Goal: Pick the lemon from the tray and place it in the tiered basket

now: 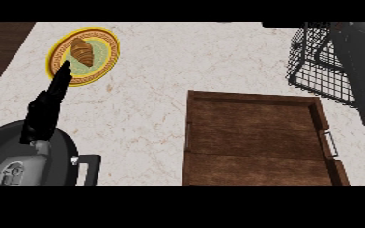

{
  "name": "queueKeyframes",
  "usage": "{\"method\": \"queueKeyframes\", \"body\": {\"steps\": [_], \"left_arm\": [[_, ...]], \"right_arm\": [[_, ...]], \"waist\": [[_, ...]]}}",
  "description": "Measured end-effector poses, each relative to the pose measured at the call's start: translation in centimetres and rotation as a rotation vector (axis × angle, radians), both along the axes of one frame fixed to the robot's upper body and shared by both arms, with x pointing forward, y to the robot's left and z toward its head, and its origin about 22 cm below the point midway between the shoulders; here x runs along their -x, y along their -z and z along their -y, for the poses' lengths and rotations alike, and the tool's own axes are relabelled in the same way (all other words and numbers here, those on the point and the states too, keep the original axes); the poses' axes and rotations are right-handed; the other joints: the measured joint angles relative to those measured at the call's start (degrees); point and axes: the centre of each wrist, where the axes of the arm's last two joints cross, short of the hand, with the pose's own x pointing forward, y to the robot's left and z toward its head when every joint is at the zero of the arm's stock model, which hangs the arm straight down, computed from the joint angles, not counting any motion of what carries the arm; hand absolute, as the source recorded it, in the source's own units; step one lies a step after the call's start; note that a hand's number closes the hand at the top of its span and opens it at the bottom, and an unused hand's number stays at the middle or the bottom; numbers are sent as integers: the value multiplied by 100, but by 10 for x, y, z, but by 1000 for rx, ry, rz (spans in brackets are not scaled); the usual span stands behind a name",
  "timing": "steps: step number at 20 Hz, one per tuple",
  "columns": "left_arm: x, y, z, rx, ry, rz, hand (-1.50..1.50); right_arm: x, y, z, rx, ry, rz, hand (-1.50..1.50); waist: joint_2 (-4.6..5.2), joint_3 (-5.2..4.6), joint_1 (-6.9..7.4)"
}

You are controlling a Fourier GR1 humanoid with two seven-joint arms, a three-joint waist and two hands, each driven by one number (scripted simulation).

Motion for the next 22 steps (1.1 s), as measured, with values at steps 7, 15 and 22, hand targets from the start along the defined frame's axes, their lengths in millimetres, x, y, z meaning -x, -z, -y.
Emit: {"method": "queueKeyframes", "body": {"steps": [7, 15, 22], "left_arm": [[3, 6, 9, -3, -3, -3, 0], [-3, 8, 1, 0, -1, -4, 0], [-2, 8, -2, -8, -5, 3, 0]], "right_arm": [[-6, 4, 55, 114, 94, -48, 150], [1, 18, 111, 68, 19, -116, 150], [4, 48, 133, -86, -22, -168, 150]], "waist": [[1, 1, 0], [3, 3, -18], [6, 4, 1]]}}
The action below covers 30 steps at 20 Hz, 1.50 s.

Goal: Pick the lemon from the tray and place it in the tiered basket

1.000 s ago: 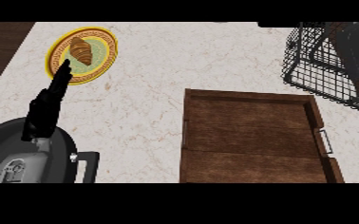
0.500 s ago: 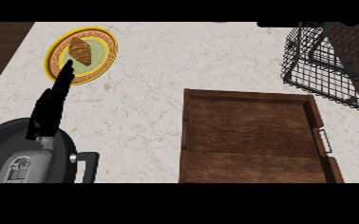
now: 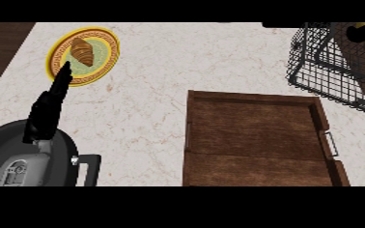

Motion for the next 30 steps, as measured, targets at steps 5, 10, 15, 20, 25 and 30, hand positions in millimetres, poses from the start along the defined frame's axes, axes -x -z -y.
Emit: {"method": "queueKeyframes", "body": {"steps": [5, 10, 15, 20, 25, 30], "left_arm": [[0, -3, 1, 6, 3, -2, 0], [-4, -7, 8, 5, 1, -5, 0], [-2, -5, 10, 7, -4, -7, 0], [1, -2, 6, 7, -9, -9, 0], [12, 2, -3, 3, -18, -19, 0], [15, -4, -12, -1, -39, -18, 0]], "right_arm": [[4, 23, 13, -173, 48, -19, -150], [8, 32, 18, -259, 43, 84, -150], [10, 18, 23, -296, 45, 231, -150], [19, -7, 37, -304, 82, 357, -150], [45, -31, 68, -385, 160, 388, -150], [89, -37, 109, -473, 203, 377, -150]], "waist": [[3, 2, 14], [-4, 3, -6], [-13, 1, -24], [-36, -3, -75], [-74, -8, -160], [-95, -7, -246]]}}
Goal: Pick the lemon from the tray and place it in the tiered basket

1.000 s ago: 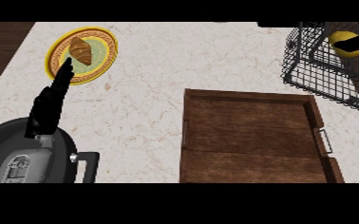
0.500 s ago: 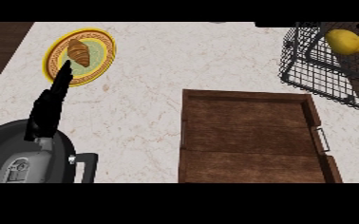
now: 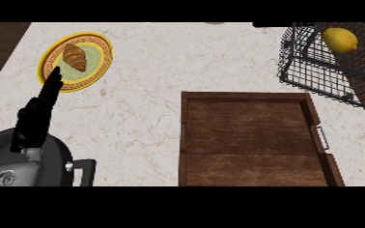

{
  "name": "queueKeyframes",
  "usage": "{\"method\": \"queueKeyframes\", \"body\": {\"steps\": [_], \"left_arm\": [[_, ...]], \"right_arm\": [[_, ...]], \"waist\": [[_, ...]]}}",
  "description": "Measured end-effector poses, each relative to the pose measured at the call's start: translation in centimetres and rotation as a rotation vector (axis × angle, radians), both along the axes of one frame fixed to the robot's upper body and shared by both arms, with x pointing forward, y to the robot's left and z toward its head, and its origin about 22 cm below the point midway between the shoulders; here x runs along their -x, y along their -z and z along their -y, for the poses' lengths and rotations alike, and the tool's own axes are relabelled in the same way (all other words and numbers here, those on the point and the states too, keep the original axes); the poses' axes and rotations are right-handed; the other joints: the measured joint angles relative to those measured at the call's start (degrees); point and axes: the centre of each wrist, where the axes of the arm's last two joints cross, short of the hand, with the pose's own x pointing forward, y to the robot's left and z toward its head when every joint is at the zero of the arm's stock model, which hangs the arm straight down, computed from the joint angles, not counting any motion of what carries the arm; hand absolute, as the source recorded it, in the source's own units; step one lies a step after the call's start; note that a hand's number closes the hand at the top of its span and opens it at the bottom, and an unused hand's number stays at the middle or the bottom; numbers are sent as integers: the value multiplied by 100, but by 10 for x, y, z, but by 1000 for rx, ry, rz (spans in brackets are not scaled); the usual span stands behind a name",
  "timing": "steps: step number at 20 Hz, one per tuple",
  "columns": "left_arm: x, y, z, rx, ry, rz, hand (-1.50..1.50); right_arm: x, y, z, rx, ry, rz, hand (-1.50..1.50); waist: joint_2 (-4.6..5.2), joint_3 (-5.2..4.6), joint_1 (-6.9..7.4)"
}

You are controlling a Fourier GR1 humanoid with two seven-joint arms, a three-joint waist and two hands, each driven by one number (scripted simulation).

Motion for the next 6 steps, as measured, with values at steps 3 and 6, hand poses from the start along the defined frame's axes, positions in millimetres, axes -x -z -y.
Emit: {"method": "queueKeyframes", "body": {"steps": [3, 6], "left_arm": [[0, -2, 3, 2, -9, 0, 0], [0, -4, 2, 4, -14, 4, 0]], "right_arm": [[33, 6, 19, -29, -7, 7, -150], [72, 13, 42, -46, -18, 42, -150]], "waist": [[-8, 0, -55], [-7, 3, -90]]}}
